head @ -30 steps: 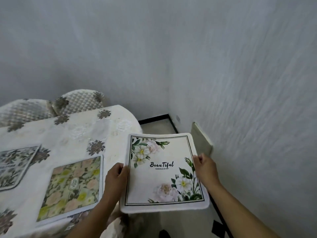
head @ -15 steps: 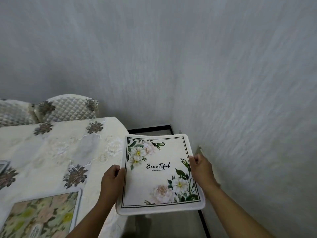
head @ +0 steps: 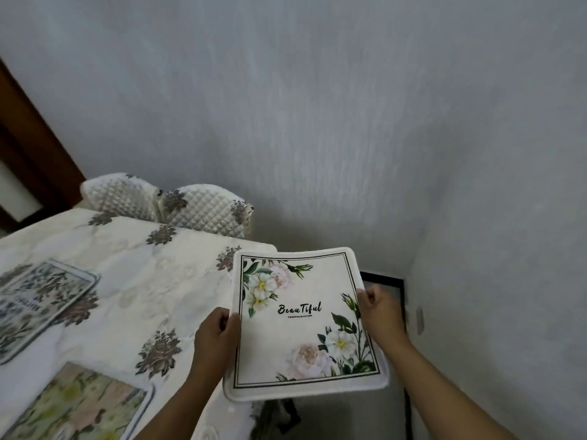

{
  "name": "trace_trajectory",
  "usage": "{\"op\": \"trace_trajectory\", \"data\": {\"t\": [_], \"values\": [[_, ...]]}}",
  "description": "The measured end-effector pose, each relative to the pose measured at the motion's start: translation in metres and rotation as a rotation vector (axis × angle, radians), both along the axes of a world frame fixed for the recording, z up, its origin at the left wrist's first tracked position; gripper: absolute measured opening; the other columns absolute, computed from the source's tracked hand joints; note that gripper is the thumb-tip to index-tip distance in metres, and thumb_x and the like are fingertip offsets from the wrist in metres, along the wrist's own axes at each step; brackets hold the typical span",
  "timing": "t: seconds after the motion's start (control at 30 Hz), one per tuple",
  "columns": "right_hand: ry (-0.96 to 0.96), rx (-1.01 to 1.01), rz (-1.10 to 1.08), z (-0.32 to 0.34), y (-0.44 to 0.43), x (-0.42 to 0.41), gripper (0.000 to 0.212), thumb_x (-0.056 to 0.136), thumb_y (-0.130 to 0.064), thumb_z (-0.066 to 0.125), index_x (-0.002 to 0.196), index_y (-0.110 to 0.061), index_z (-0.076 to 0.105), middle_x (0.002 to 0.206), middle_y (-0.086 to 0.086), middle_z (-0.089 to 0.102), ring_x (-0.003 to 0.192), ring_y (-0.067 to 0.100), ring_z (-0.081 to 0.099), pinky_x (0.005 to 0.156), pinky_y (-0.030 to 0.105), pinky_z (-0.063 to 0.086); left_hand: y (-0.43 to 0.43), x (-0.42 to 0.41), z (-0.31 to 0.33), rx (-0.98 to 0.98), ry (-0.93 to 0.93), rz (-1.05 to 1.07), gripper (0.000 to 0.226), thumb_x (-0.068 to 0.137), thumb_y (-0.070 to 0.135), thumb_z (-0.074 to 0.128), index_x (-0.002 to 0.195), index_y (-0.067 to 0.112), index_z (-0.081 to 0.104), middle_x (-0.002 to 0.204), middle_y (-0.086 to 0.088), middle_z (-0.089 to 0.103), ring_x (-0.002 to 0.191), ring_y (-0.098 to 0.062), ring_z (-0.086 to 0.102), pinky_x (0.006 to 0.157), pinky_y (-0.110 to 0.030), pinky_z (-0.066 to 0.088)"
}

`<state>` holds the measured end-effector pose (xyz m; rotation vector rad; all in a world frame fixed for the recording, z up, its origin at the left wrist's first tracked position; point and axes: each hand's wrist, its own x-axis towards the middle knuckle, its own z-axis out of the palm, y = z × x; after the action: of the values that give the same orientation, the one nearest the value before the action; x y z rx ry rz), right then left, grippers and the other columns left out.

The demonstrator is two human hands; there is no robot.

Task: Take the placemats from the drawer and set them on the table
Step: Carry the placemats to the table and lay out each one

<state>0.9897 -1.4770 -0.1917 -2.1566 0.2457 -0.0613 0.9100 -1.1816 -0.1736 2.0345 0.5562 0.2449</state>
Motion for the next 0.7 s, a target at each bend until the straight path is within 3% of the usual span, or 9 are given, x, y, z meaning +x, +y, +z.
{"op": "trace_trajectory", "data": {"t": [0.1, 0.17, 0.27, 0.43, 0.7], "values": [[-0.007, -0.013, 0.136, 0.014, 0.010, 0.062, 0.025, 0.097, -0.029, 0.054, 0.075, -0.016, 0.055, 0.066, -0.004, 0.058, 0.061, 0.011, 0.053, 0.052, 0.022, 0.034, -0.004, 0.026, 0.006, -0.023, -0.009, 0.153, 0.025, 0.093, 0.016, 0.060, 0.068, 0.012, 0.054, 0.056, 0.001, 0.048, 0.051, -0.013, 0.041, 0.050, -0.030, 0.034], [-0.020, -0.021, 0.189, 0.019, 0.019, 0.094, 0.027, 0.096, -0.029, 0.055, 0.071, -0.019, 0.052, 0.065, -0.007, 0.056, 0.059, 0.005, 0.049, 0.051, 0.022, 0.032, -0.006, 0.040, 0.009, -0.014, -0.012, 0.220, 0.023, 0.093, 0.015, 0.059, 0.070, 0.010, 0.056, 0.057, 0.001, 0.050, 0.050, -0.009, 0.042, 0.048, -0.021, 0.034], [-0.017, 0.006, 0.233, 0.015, 0.032, 0.143, 0.033, 0.096, -0.027, 0.057, 0.065, -0.021, 0.046, 0.061, -0.006, 0.052, 0.055, 0.006, 0.045, 0.053, 0.023, 0.034, -0.006, 0.072, 0.011, -0.032, -0.019, 0.293, 0.020, 0.092, 0.014, 0.059, 0.073, 0.009, 0.057, 0.059, -0.001, 0.052, 0.046, -0.004, 0.042, 0.044, -0.015, 0.035], [0.011, 0.064, 0.236, 0.007, 0.044, 0.226, 0.036, 0.094, -0.025, 0.058, 0.062, -0.019, 0.042, 0.057, -0.004, 0.048, 0.054, 0.013, 0.042, 0.053, 0.031, 0.034, 0.005, 0.159, -0.002, -0.066, -0.034, 0.337, 0.019, 0.090, 0.016, 0.063, 0.072, 0.015, 0.059, 0.060, -0.002, 0.058, 0.054, -0.014, 0.049, 0.052, -0.031, 0.038], [0.001, 0.048, 0.169, 0.018, 0.051, 0.375, 0.037, 0.093, -0.027, 0.060, 0.062, -0.018, 0.042, 0.057, -0.002, 0.049, 0.055, 0.014, 0.043, 0.054, 0.032, 0.036, 0.021, 0.313, -0.004, -0.068, -0.022, 0.299, 0.015, 0.090, 0.019, 0.064, 0.076, 0.018, 0.062, 0.066, -0.004, 0.065, 0.063, -0.021, 0.059, 0.055, -0.031, 0.041]]}}
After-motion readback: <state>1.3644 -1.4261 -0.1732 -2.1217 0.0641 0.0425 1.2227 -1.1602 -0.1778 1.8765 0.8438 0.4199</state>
